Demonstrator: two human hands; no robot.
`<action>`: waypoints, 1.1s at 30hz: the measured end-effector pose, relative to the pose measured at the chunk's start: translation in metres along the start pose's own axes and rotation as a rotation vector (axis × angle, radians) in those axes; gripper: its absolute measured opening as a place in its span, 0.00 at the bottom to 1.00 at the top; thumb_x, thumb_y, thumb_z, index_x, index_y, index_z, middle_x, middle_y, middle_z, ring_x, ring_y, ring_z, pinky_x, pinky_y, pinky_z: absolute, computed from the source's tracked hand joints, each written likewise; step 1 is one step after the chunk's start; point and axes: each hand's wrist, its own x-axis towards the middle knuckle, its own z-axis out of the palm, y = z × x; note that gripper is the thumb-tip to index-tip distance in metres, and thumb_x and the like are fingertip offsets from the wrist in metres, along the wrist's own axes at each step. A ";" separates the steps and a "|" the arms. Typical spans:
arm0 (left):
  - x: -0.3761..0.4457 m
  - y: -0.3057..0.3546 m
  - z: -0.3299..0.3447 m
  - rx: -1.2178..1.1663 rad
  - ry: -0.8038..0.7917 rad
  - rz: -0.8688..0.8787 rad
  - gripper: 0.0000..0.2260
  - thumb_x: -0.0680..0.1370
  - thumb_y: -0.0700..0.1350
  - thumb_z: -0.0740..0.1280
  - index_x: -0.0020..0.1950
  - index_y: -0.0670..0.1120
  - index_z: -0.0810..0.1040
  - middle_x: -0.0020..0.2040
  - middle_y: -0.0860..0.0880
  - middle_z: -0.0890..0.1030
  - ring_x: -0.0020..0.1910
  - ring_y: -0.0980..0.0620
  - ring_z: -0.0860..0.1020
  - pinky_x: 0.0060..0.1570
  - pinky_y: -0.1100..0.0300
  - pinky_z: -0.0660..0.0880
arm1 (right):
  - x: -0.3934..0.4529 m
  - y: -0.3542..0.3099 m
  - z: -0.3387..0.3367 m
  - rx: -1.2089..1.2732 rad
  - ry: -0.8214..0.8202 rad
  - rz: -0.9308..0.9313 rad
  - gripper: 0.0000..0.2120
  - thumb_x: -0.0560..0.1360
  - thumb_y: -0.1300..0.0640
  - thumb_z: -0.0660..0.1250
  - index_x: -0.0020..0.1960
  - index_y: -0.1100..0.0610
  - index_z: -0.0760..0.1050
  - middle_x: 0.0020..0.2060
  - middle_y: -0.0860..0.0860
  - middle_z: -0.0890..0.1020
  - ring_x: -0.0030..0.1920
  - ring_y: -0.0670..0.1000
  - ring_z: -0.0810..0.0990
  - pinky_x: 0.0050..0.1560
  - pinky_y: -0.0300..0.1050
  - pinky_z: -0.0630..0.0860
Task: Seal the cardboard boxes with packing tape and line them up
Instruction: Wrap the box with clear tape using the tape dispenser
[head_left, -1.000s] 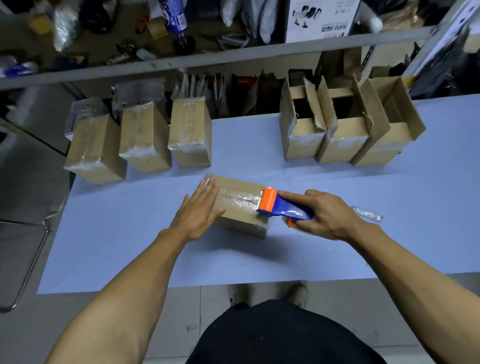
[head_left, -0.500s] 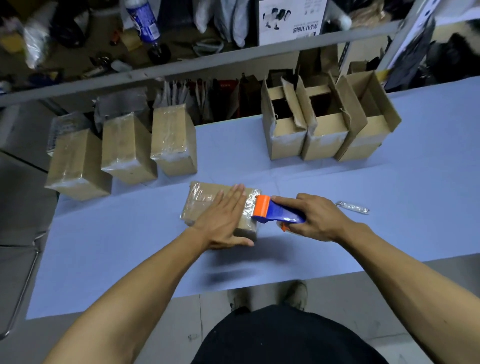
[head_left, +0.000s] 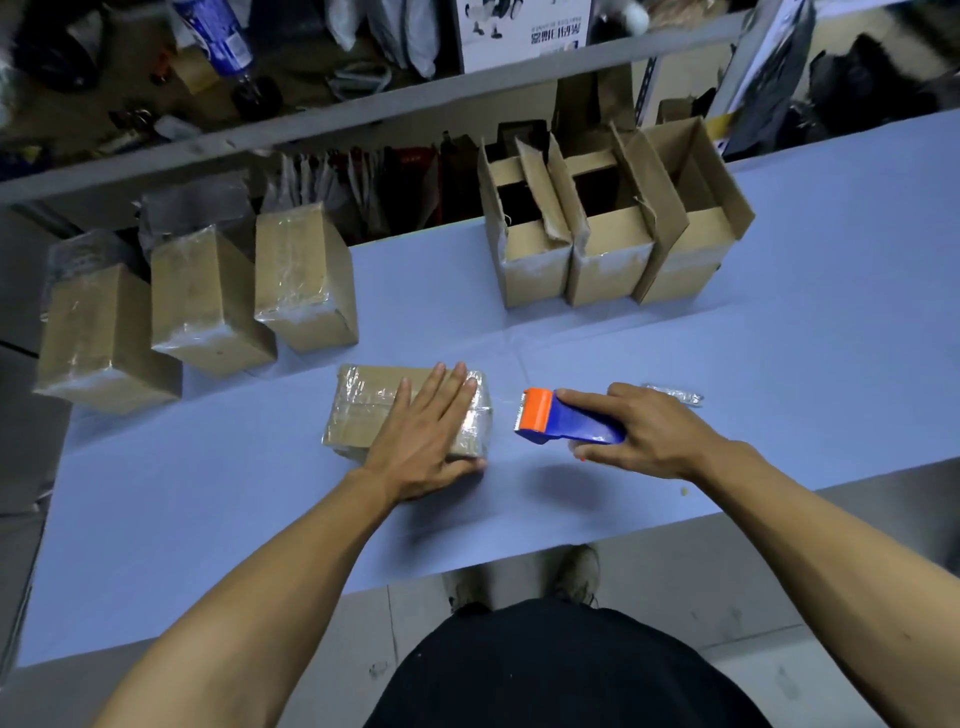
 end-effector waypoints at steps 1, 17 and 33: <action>0.000 0.001 0.001 -0.005 0.003 -0.008 0.45 0.74 0.71 0.58 0.81 0.46 0.48 0.81 0.48 0.44 0.79 0.46 0.43 0.74 0.37 0.48 | 0.000 -0.002 -0.002 -0.056 -0.014 0.016 0.32 0.73 0.32 0.64 0.75 0.34 0.61 0.43 0.46 0.72 0.41 0.48 0.72 0.41 0.45 0.70; -0.001 0.016 0.001 -0.055 0.015 -0.083 0.42 0.77 0.66 0.59 0.81 0.46 0.44 0.81 0.50 0.43 0.80 0.47 0.41 0.74 0.37 0.45 | 0.071 -0.131 -0.013 -0.554 -0.050 0.142 0.01 0.75 0.54 0.66 0.47 0.50 0.74 0.49 0.51 0.81 0.50 0.55 0.81 0.41 0.43 0.64; -0.019 0.002 -0.024 -0.337 -0.040 -0.500 0.34 0.72 0.75 0.56 0.70 0.54 0.65 0.62 0.46 0.72 0.61 0.39 0.72 0.55 0.49 0.72 | 0.047 -0.083 0.017 0.038 0.218 0.291 0.29 0.74 0.37 0.66 0.73 0.38 0.66 0.51 0.52 0.79 0.53 0.56 0.78 0.44 0.45 0.69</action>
